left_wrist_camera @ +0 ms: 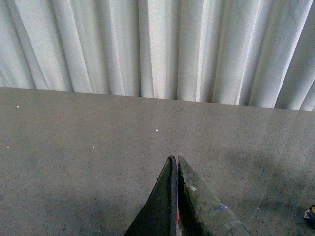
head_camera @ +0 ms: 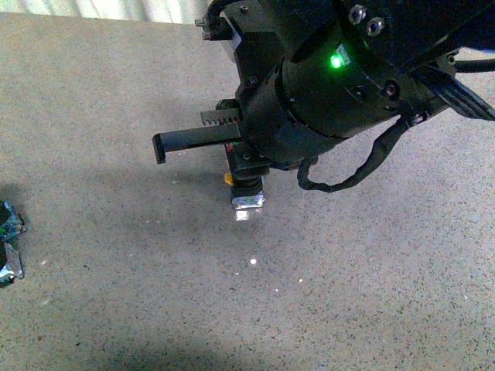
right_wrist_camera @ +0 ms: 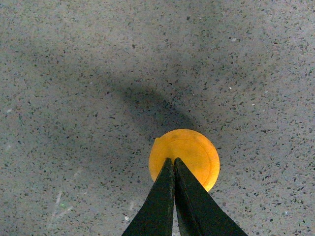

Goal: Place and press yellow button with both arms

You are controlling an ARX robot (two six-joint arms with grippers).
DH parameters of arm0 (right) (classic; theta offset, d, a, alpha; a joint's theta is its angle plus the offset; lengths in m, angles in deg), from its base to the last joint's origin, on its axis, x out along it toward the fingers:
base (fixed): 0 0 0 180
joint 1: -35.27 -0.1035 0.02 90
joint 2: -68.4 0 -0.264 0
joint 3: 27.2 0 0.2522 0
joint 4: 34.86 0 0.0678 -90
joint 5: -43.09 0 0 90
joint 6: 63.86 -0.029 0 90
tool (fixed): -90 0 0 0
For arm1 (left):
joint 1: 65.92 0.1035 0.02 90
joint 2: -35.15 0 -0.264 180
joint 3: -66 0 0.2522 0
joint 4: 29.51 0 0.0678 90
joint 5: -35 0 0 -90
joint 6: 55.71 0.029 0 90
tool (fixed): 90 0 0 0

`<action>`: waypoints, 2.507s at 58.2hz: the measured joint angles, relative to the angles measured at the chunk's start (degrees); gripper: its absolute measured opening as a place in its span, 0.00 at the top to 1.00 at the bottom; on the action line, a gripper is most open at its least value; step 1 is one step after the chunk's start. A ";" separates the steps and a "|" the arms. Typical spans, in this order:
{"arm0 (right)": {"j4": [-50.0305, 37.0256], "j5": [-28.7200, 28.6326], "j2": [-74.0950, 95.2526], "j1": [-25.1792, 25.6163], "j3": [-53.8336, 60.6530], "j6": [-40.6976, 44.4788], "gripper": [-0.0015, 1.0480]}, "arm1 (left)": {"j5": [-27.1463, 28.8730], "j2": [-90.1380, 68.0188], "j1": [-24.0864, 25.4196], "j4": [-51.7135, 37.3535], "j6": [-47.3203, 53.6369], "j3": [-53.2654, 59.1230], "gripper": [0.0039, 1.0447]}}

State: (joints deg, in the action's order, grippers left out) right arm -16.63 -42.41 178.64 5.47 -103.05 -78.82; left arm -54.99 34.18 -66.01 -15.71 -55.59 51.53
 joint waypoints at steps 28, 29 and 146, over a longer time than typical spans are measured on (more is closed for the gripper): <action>-7.82 -0.94 -14.43 4.81 6.97 -3.28 0.99 | 0.00 0.00 0.00 0.00 0.00 0.00 0.99; -8.17 -0.37 -16.92 5.35 7.96 -3.15 0.99 | 0.00 0.00 0.00 0.00 0.00 0.00 0.99; -22.18 -4.39 -92.65 29.66 61.07 14.64 0.99 | 0.00 0.02 0.00 0.00 0.00 0.00 0.99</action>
State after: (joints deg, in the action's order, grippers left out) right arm -38.82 -46.81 85.99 35.13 -41.98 -64.17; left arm -54.99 34.20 -66.01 -15.71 -55.59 51.53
